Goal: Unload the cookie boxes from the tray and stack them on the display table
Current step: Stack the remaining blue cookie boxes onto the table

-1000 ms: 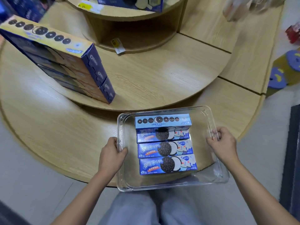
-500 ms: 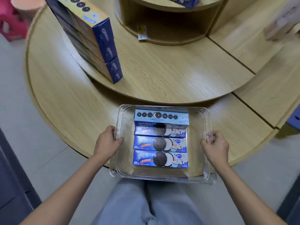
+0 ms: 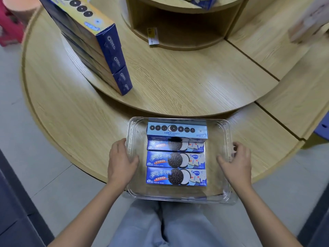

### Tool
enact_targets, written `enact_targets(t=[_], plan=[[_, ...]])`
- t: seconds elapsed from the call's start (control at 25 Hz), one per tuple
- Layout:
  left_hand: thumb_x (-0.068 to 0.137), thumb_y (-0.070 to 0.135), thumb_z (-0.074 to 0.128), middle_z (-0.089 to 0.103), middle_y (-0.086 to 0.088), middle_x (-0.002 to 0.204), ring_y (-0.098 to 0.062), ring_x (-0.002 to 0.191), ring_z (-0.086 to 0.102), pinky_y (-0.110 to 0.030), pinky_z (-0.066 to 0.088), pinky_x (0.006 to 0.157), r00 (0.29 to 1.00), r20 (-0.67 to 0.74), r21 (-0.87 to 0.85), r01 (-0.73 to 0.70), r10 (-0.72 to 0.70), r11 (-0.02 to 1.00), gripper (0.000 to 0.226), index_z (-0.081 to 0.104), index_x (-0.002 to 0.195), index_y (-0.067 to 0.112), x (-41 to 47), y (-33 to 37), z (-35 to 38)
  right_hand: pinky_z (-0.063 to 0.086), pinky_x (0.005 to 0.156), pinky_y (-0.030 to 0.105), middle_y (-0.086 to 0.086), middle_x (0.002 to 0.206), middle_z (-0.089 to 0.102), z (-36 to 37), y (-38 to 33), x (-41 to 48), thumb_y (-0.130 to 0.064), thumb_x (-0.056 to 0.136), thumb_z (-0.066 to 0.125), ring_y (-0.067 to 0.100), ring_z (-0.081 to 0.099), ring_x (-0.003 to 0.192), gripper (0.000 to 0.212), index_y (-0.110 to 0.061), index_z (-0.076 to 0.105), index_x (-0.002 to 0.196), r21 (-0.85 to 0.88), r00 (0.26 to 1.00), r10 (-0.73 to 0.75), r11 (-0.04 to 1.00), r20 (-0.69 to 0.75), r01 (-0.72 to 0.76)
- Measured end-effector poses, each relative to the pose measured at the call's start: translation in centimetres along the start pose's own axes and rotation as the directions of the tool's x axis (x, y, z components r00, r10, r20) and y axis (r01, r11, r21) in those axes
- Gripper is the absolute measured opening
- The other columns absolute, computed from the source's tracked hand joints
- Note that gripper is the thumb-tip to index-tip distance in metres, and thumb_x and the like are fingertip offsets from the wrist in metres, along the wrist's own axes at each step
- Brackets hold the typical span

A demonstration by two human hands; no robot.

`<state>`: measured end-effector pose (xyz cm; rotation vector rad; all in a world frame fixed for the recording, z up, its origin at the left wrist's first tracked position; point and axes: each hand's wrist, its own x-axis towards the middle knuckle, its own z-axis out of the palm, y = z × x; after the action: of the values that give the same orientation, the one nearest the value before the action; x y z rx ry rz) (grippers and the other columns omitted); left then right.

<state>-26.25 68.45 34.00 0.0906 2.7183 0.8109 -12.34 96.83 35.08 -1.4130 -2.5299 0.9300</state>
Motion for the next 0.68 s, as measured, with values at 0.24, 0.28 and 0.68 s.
enact_targets(t=[0.24, 0.28, 0.68], plan=[[0.077, 0.012, 0.064, 0.045, -0.002, 0.133, -0.014, 0.118, 0.046, -0.034, 0.039, 0.104, 0.956, 0.171, -0.216, -0.201, 0.240, 0.955, 0.064, 0.038, 0.135, 0.016, -2.3, 2.1, 1.5, 0.028, 0.099, 0.032, 0.003, 0.108, 0.055, 0.9, -2.0, -3.1, -0.013, 0.076, 0.061, 0.022, 0.052, 0.102, 0.037, -0.010, 0.054, 0.112, -0.054, 0.947, -0.320, 0.946, -0.019, 0.319], [0.075, 0.013, 0.066, 0.045, -0.001, 0.135, -0.015, 0.120, 0.047, -0.036, 0.040, 0.105, 0.945, 0.263, -0.268, -0.123, 0.195, 0.956, 0.070, 0.035, 0.138, 0.018, -2.6, 2.2, 2.2, 0.023, 0.098, 0.027, 0.003, 0.108, 0.057, 1.3, -2.2, -3.9, -0.012, 0.075, 0.060, 0.019, 0.050, 0.102, 0.036, -0.011, 0.055, 0.110, -0.089, 0.927, -0.375, 0.923, 0.012, 0.375], [0.050, 0.006, 0.070, 0.065, -0.007, 0.108, -0.024, 0.099, 0.065, -0.038, 0.054, 0.084, 0.832, 0.528, -0.298, 0.370, -0.171, 0.880, 0.062, 0.046, 0.101, 0.031, -1.9, 1.8, 4.2, 0.055, 0.082, 0.044, 0.007, 0.096, 0.067, 5.6, -1.1, -4.3, 0.007, 0.066, 0.065, 0.024, 0.065, 0.087, 0.052, -0.025, 0.041, 0.099, 0.230, 0.766, 0.323, 0.826, 0.556, -0.515]])
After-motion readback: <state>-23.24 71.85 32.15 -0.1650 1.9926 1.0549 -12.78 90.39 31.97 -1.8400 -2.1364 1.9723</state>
